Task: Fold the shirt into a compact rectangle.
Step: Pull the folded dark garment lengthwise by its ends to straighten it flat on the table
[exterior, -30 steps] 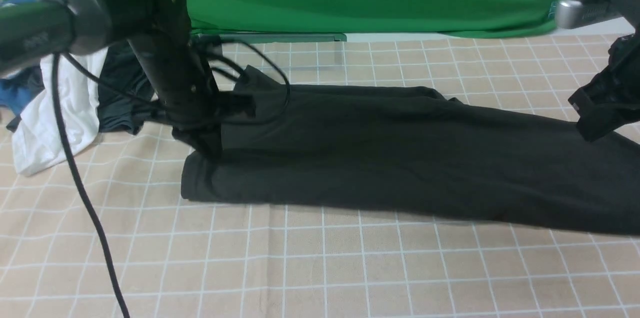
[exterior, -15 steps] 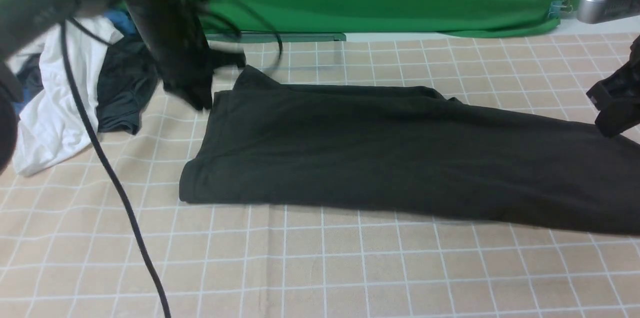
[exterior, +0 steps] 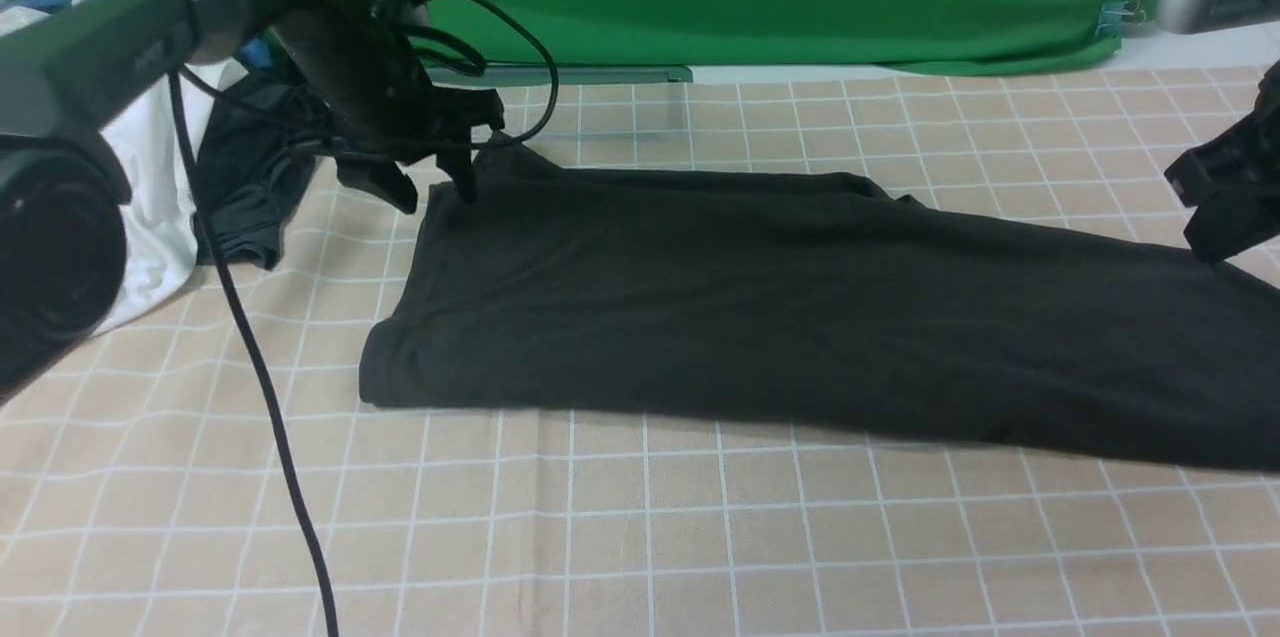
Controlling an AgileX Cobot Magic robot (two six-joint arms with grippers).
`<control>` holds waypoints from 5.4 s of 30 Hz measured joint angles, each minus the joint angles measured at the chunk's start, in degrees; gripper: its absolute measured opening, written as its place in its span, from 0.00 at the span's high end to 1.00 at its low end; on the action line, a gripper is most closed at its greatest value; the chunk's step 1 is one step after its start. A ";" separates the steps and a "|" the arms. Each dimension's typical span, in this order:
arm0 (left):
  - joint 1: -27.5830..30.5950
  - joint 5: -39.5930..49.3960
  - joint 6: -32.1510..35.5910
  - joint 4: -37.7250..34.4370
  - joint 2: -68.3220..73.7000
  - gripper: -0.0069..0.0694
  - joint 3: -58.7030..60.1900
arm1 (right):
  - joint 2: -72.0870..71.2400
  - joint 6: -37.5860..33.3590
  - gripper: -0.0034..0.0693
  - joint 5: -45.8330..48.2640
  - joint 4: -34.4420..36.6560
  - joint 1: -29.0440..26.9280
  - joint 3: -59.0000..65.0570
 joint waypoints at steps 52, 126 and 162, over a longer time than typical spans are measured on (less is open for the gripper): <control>1.62 4.91 1.84 -0.03 6.82 0.47 -9.09 | 0.00 0.58 0.92 -1.33 0.12 0.00 0.00; 2.80 7.02 -3.91 -3.85 -10.15 0.22 14.21 | 4.56 1.91 0.37 2.20 -0.59 -2.12 0.05; 3.04 -3.28 5.44 -26.09 -3.00 0.85 14.93 | 4.57 2.06 0.50 0.54 -4.34 -2.18 0.06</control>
